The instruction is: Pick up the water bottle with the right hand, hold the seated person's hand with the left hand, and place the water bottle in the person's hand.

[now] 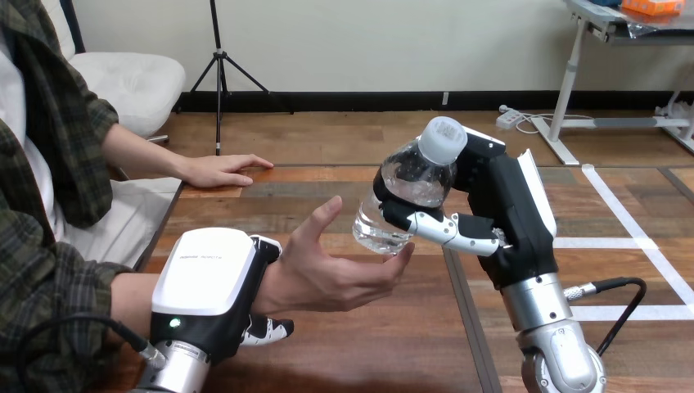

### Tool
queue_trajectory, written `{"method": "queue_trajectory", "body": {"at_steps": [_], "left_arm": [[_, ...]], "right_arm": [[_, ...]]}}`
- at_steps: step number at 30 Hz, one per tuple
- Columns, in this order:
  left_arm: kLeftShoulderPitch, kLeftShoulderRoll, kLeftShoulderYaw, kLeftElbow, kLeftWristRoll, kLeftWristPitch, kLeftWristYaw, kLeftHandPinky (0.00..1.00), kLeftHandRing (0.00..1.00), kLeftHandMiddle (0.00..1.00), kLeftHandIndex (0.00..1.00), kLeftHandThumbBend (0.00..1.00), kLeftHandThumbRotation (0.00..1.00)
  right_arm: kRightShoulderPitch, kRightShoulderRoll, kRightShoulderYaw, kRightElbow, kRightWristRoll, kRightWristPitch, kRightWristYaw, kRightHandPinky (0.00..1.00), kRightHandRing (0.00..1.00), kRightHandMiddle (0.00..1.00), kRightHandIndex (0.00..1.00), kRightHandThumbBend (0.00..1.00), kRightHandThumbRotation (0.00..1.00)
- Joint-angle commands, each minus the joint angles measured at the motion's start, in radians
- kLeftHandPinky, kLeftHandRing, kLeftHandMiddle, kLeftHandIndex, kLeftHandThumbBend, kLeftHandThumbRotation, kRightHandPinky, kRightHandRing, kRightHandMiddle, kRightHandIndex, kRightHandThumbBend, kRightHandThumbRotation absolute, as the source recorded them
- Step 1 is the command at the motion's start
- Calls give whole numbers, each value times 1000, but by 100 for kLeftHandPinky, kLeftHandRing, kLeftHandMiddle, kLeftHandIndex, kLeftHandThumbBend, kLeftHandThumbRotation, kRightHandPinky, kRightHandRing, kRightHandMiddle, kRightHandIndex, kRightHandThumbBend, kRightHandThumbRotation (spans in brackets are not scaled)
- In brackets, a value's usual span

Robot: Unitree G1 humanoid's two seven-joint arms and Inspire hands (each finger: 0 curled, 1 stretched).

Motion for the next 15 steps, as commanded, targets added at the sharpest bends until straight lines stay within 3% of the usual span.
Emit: {"method": "queue_trajectory", "body": {"at_steps": [1, 15], "left_arm": [[-22, 1, 2, -39, 7, 5, 3, 29, 31, 35, 35, 87, 0], [-24, 2, 5, -29, 9, 2, 18, 29, 31, 35, 35, 87, 0]], "right_arm": [[-32, 2, 3, -84, 30, -11, 12, 38, 43, 48, 49, 71, 0], [-1, -2, 17, -118, 54, -18, 62, 36, 42, 47, 48, 68, 0]]}}
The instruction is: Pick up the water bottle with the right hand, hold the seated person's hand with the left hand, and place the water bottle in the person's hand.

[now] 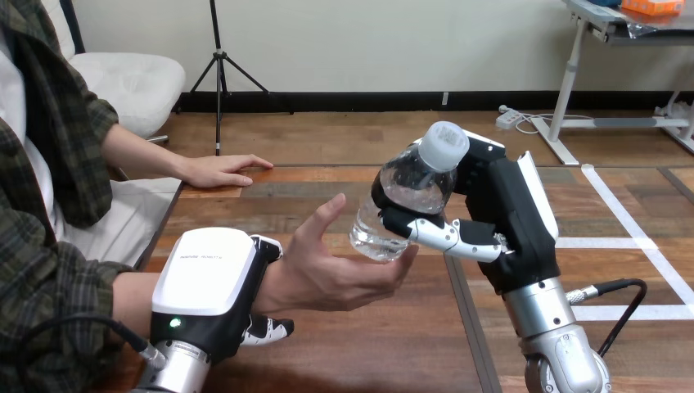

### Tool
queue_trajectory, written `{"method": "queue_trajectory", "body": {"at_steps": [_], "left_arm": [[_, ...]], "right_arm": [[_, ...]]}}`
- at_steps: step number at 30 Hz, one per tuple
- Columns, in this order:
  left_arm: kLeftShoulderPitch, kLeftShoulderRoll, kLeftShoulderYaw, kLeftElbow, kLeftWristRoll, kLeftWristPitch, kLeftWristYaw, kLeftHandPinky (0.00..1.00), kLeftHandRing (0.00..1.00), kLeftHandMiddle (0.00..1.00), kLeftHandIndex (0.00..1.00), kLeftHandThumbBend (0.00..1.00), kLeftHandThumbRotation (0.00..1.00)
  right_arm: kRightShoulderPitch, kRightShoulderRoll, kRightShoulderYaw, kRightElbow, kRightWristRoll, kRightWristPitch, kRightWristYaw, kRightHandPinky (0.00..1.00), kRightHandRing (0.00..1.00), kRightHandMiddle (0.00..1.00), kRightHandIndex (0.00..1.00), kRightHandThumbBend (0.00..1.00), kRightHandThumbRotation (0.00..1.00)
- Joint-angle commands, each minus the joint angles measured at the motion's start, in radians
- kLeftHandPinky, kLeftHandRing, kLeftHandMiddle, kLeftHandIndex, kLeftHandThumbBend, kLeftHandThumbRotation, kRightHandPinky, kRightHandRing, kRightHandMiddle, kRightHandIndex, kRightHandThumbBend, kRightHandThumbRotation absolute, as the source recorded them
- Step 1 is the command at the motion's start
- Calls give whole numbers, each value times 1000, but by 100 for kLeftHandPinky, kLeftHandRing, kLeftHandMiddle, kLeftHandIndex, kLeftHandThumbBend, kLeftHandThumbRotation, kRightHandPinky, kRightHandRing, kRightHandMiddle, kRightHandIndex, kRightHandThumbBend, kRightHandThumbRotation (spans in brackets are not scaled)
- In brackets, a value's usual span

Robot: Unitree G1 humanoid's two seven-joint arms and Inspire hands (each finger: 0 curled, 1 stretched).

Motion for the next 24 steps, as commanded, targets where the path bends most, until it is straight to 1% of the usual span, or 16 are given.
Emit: {"method": "queue_trajectory", "body": {"at_steps": [1, 6, 13, 20, 22, 24], "left_arm": [[-25, 3, 5, -28, 5, -1, 17, 29, 31, 35, 35, 87, 0], [-27, 6, 6, -25, 2, -10, 25, 28, 31, 35, 35, 88, 0], [-29, 6, 7, -22, -2, -11, 20, 28, 31, 35, 35, 89, 0], [-31, 6, 7, -22, 3, -8, 17, 28, 31, 35, 35, 89, 0], [-31, 6, 7, -21, 2, -9, 20, 28, 31, 35, 35, 89, 0], [-32, 5, 7, -20, 2, -10, 23, 28, 31, 35, 35, 89, 0]], "right_arm": [[-29, 2, 10, -70, 23, -22, 16, 36, 42, 47, 48, 68, 0], [-16, 2, 16, -85, 30, -16, 35, 36, 41, 46, 49, 68, 0], [0, 5, 25, -102, 44, -10, 64, 35, 41, 46, 49, 68, 0], [25, 1, 44, -131, 65, 5, 99, 35, 40, 45, 49, 68, 0], [30, -1, 48, -138, 67, 8, 106, 35, 40, 45, 49, 68, 0], [37, -5, 53, -146, 55, 5, 109, 35, 40, 45, 49, 68, 0]]}}
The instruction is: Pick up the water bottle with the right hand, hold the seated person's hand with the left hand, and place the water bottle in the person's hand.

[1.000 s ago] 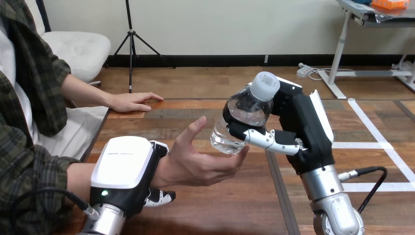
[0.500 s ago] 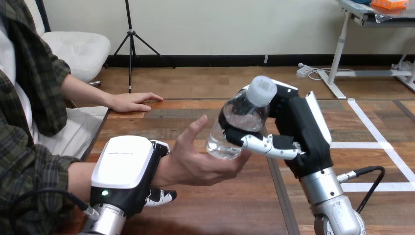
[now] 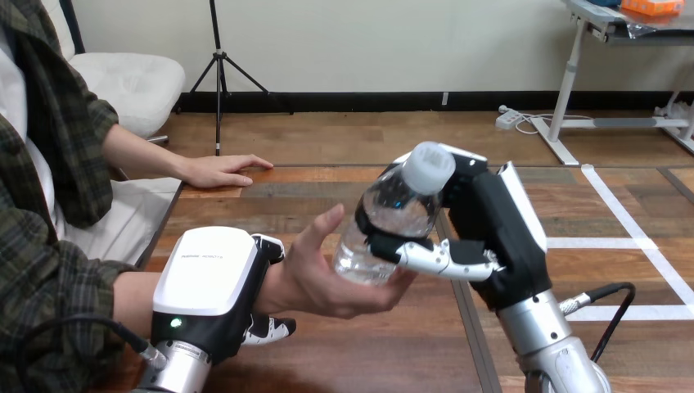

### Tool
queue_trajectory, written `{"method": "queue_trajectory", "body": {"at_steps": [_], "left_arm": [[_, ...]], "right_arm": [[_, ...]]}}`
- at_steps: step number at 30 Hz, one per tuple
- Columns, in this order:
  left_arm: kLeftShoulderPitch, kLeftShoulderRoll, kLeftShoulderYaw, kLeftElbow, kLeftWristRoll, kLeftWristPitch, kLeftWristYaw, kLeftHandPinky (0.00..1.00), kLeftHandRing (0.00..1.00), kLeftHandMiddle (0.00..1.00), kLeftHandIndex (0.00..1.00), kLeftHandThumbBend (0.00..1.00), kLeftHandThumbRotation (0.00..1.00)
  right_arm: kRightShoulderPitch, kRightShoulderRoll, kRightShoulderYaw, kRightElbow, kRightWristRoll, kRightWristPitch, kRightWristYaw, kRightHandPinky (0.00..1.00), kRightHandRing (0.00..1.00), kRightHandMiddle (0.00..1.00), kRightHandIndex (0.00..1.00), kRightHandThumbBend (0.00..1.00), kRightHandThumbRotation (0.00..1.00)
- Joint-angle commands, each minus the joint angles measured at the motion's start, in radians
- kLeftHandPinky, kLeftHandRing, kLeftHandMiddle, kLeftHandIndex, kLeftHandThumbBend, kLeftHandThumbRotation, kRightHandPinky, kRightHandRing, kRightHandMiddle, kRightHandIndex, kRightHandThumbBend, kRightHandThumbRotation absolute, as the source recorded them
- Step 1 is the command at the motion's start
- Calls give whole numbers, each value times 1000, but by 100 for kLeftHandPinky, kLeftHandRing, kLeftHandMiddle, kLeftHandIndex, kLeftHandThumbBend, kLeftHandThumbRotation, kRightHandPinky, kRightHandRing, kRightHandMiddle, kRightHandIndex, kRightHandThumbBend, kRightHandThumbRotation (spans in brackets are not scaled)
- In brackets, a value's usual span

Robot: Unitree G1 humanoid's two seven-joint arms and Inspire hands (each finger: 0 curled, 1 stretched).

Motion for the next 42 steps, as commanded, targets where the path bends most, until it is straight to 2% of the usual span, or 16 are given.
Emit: {"method": "queue_trajectory", "body": {"at_steps": [1, 4, 10, 16, 28, 42], "left_arm": [[-32, 5, 7, -20, 2, 1, 13, 28, 31, 35, 35, 89, 0], [-32, 5, 7, -22, 3, 3, 8, 28, 31, 35, 35, 90, 0], [-33, 5, 8, -23, 1, 1, 11, 28, 31, 35, 35, 90, 0], [-31, 1, 9, -27, -2, 6, 5, 28, 31, 35, 35, 90, 0], [-32, -2, 8, -25, -13, 4, 2, 28, 30, 34, 35, 89, 0], [-29, -6, 6, -27, -12, 7, -4, 28, 31, 35, 35, 89, 0]], "right_arm": [[-18, -2, 17, -80, 9, -3, 12, 34, 40, 45, 49, 68, 0], [-10, -7, 23, -87, -8, -12, 16, 34, 40, 44, 49, 68, 0], [8, -15, 45, -102, 8, -8, 53, 33, 39, 43, 48, 68, 0], [23, -23, 59, -112, -8, -9, 66, 32, 37, 42, 48, 70, 0], [42, -36, 92, -132, -2, 21, 110, 31, 36, 42, 48, 71, 0], [44, -46, 127, -107, -37, -20, 127, 33, 38, 43, 49, 73, 0]]}}
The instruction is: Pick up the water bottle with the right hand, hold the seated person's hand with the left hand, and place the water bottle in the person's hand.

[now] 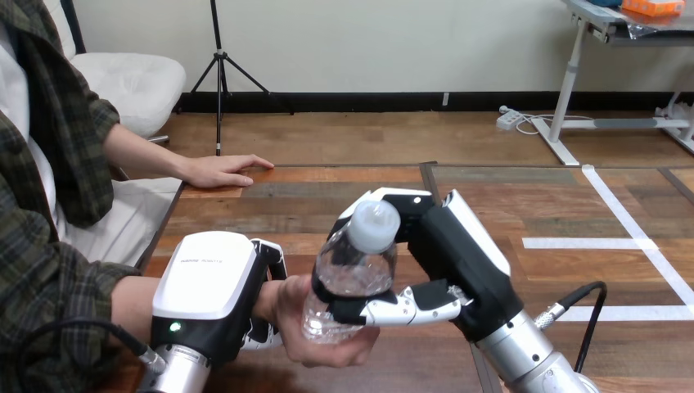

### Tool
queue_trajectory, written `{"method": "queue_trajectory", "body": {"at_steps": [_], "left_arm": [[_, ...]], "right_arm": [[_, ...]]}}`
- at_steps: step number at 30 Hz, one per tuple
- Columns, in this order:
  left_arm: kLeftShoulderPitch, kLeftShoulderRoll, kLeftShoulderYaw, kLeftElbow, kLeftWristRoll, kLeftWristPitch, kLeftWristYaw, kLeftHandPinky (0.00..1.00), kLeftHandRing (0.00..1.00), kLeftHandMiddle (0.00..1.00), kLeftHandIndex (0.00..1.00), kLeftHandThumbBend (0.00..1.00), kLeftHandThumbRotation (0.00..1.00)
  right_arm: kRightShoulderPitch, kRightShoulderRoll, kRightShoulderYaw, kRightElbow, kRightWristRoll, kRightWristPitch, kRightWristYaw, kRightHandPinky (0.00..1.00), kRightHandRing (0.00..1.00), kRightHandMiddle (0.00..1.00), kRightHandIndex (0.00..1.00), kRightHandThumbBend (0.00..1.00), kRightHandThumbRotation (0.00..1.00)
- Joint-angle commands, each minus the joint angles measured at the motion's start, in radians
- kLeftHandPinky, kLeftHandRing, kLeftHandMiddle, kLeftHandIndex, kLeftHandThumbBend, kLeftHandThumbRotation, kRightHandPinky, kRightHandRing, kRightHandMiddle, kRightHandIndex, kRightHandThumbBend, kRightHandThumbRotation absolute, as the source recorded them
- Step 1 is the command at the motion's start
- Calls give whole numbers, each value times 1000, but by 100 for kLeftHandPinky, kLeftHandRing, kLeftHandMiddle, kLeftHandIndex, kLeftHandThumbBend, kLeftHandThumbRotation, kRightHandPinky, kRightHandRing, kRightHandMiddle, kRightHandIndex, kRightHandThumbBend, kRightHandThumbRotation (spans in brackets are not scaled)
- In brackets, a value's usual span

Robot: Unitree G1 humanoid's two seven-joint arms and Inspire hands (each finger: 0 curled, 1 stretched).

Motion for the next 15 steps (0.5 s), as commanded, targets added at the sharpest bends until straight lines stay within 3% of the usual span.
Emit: {"method": "queue_trajectory", "body": {"at_steps": [1, 15], "left_arm": [[-39, -7, 6, -27, -4, 5, 7, 28, 31, 35, 35, 89, 0], [-35, -5, 8, -26, -10, 2, 7, 28, 31, 35, 35, 89, 0]], "right_arm": [[-20, -6, 19, -26, -19, -41, 12, 33, 38, 43, 49, 73, 0], [-11, -1, 46, -15, -35, -44, 16, 34, 38, 43, 48, 76, 0]]}}
